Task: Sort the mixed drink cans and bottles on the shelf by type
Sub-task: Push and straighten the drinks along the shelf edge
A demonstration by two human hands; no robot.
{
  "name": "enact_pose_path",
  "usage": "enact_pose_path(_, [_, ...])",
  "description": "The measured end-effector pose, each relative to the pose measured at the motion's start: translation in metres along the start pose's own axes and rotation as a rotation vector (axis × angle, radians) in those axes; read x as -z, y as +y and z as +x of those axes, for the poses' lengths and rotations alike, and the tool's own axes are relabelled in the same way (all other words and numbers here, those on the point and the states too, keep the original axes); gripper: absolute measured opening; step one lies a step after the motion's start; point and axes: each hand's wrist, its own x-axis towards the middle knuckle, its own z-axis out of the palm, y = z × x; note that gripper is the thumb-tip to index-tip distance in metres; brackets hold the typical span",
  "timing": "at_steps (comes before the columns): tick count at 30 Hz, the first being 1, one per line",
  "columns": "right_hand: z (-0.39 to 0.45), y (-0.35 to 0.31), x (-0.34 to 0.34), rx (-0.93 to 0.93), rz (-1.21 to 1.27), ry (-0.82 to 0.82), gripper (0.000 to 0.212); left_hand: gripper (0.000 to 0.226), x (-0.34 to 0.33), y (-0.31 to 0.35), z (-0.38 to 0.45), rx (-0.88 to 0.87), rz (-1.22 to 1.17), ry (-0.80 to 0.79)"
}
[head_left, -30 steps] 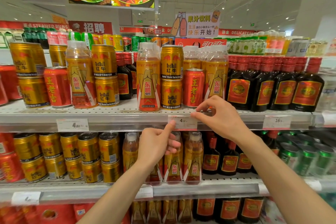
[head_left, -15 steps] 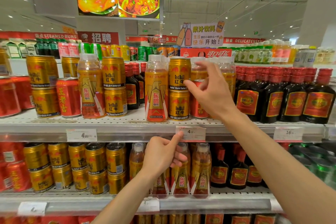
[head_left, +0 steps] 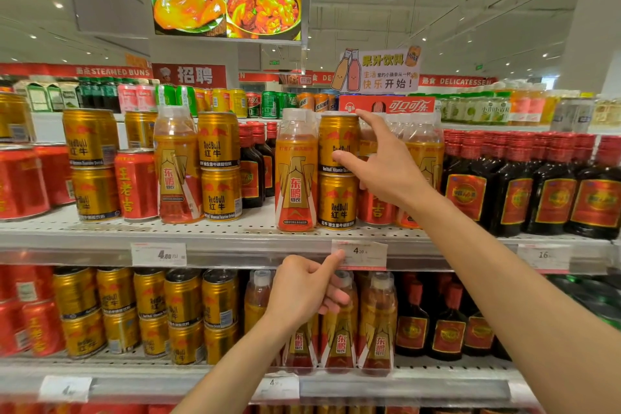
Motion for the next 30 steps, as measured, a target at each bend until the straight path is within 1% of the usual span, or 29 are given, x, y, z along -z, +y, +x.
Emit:
enact_pose_path(5, [0.000,0.001,0.000,-0.003,-0.001,-0.004,0.083,0.052,0.001,0.000,0.000,-0.003,0.002,-0.005])
enact_pose_path(10, [-0.008,0.003,0.004,0.041,-0.046,-0.023,0.086,0.052,0.002,-0.001,0.000,-0.007,0.009,-0.009])
enact_pose_path(12, [-0.012,0.009,0.009,0.063,-0.090,0.001,0.081,0.052,0.002,-0.001,0.001,-0.011,0.007,-0.009])
enact_pose_path(15, [-0.021,0.022,0.019,0.085,-0.201,0.038,0.067,0.050,0.002,-0.001,0.002,-0.026,0.004,-0.004])
enact_pose_path(18, [-0.030,0.039,0.029,0.092,-0.300,0.038,0.051,0.049,0.001,-0.001,0.002,-0.041,0.008,-0.003])
enact_pose_path(20, [-0.032,0.045,0.032,0.102,-0.317,0.026,0.043,0.048,0.000,0.000,0.002,-0.044,0.007,-0.010])
enact_pose_path(24, [-0.027,0.048,0.033,0.104,-0.309,0.017,0.035,0.048,-0.001,0.002,0.003,-0.043,-0.010,-0.022])
enact_pose_path(27, [-0.024,0.049,0.029,0.087,-0.268,-0.014,0.035,0.047,-0.001,0.003,0.004,-0.040,-0.015,-0.026])
enact_pose_path(30, [-0.022,0.050,0.025,0.062,-0.196,-0.007,0.036,0.046,-0.001,0.003,0.004,-0.040,-0.016,-0.028])
